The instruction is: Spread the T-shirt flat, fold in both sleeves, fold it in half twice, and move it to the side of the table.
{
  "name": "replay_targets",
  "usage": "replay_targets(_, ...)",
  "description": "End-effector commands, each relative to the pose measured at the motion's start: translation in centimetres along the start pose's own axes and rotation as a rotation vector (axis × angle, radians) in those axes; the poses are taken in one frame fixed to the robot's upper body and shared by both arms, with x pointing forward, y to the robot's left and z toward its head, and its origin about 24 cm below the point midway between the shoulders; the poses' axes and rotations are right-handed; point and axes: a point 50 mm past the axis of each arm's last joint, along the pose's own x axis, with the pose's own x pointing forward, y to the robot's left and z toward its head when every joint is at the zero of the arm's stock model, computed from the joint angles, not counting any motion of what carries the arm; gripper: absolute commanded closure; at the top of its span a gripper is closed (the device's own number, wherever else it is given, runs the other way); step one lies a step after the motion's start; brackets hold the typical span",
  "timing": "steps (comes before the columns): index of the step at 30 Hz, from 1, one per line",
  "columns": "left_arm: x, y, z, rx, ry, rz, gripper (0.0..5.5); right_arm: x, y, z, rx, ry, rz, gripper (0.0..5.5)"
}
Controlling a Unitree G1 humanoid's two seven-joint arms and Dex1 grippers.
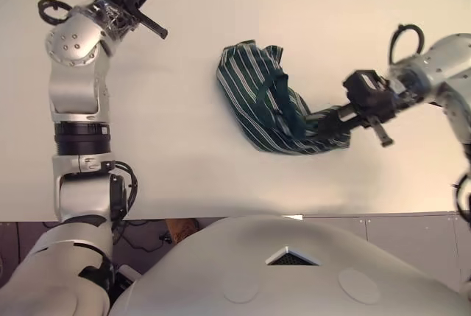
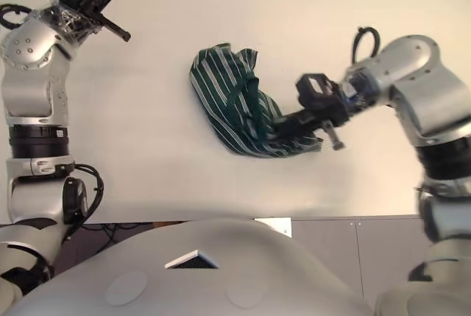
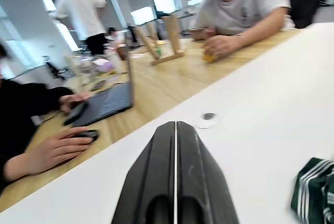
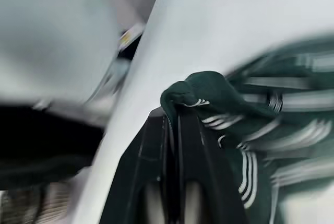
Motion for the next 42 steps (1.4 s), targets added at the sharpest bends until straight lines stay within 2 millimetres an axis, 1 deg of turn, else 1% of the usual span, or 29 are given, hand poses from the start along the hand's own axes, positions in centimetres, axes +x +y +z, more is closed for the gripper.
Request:
replay_targets(1,1.8,-3.4,0.1,-0.035,0.031,-0.306,5.50,-3.0,-3.9,-0.7,0.001,0.075,-0.218,5.50)
replay_targets(2,2.5,-4.5,0.0,-0.062,0.044,-0.386,5.50,-2.9,-5.0,-0.6,0.000,0.065,-0.266,5.50)
replay_targets(4,4.0,-6.6,-0.1,-0.160,0.054,-0.536,5.21,-1.8,-6.5,-0.7,-0.007,0.038,-0.316,5.50)
replay_targets(6,5.1,-8.2,-0.4,-0.217,0.083,-0.640,4.85,-0.5,-7.1,-1.0,-0.020,0.034,-0.309,5.50)
replay_targets(8,5.6,-9.3,-1.0,-0.240,0.135,-0.732,4.62,0.4,-7.0,-1.3,-0.032,0.031,-0.285,5.50)
replay_targets(10,5.5,-9.7,-1.7,-0.239,0.184,-0.781,4.31,0.9,-6.7,-1.2,-0.040,0.027,-0.256,5.50)
replay_targets(11,5.5,-9.9,-2.2,-0.228,0.224,-0.798,4.26,1.1,-6.4,-1.3,-0.041,0.026,-0.237,5.50)
replay_targets(13,5.4,-10.0,-3.2,-0.197,0.289,-0.836,4.26,1.5,-5.9,-1.3,-0.042,0.021,-0.209,5.50)
replay_targets(16,5.4,-10.0,-4.1,-0.179,0.330,-0.851,4.26,2.0,-5.5,-1.4,-0.039,0.016,-0.190,5.50)
replay_targets(18,5.6,-10.0,-4.4,-0.144,0.334,-0.856,4.26,2.2,-5.0,-1.7,-0.026,0.021,-0.165,5.50)
replay_targets(21,5.6,-9.8,-4.6,-0.083,0.341,-0.857,4.26,2.1,-3.4,-2.7,0.005,0.055,-0.109,5.50)
replay_targets(22,5.4,-9.8,-4.9,-0.073,0.363,-0.862,4.26,1.9,-3.1,-3.0,0.011,0.068,-0.108,5.50)
replay_targets(23,4.8,-10.0,-5.6,-0.082,0.409,-0.880,4.26,1.8,-3.4,-3.4,0.014,0.084,-0.152,5.50)
replay_targets(24,4.2,-10.3,-6.2,-0.081,0.449,-0.900,4.26,1.8,-3.9,-3.7,0.012,0.091,-0.203,5.50)
replay_targets(25,3.3,-10.9,-6.4,-0.105,0.482,-0.942,4.26,1.8,-4.9,-3.6,0.013,0.077,-0.289,5.50)
replay_targets(26,2.6,-11.5,-6.3,-0.127,0.501,-0.977,4.26,1.8,-5.6,-3.4,0.009,0.063,-0.351,5.50)
replay_targets(27,1.5,-12.1,-5.9,-0.143,0.524,-1.023,4.26,1.8,-6.5,-3.0,0.003,0.040,-0.423,5.50)
replay_targets(28,0.0,-12.6,-5.6,-0.124,0.556,-1.073,4.26,1.7,-7.2,-2.7,0.003,0.017,-0.481,5.50)
replay_targets(30,-2.7,-13.4,-5.1,-0.071,0.612,-1.147,4.26,1.5,-7.5,-2.5,0.000,-0.009,-0.531,5.50)
replay_targets(32,-4.6,-13.8,-4.8,-0.024,0.626,-1.154,4.26,1.5,-7.2,-2.4,-0.001,-0.029,-0.518,5.50)
replay_targets(34,-5.2,-13.5,-4.1,0.010,0.603,-1.082,4.26,1.7,-6.4,-2.5,-0.001,-0.025,-0.456,5.50)
replay_targets(38,-5.0,-11.2,-1.6,0.013,0.503,-0.870,4.26,1.5,-3.8,-3.6,0.002,0.052,-0.288,5.50)
replay_targets(40,-5.5,-10.7,-0.8,-0.024,0.468,-0.793,4.26,0.9,-3.5,-3.6,0.002,0.060,-0.275,5.50)
replay_targets(42,-6.1,-10.7,-0.5,-0.093,0.435,-0.724,3.98,0.4,-3.7,-3.2,-0.005,0.052,-0.285,5.50)
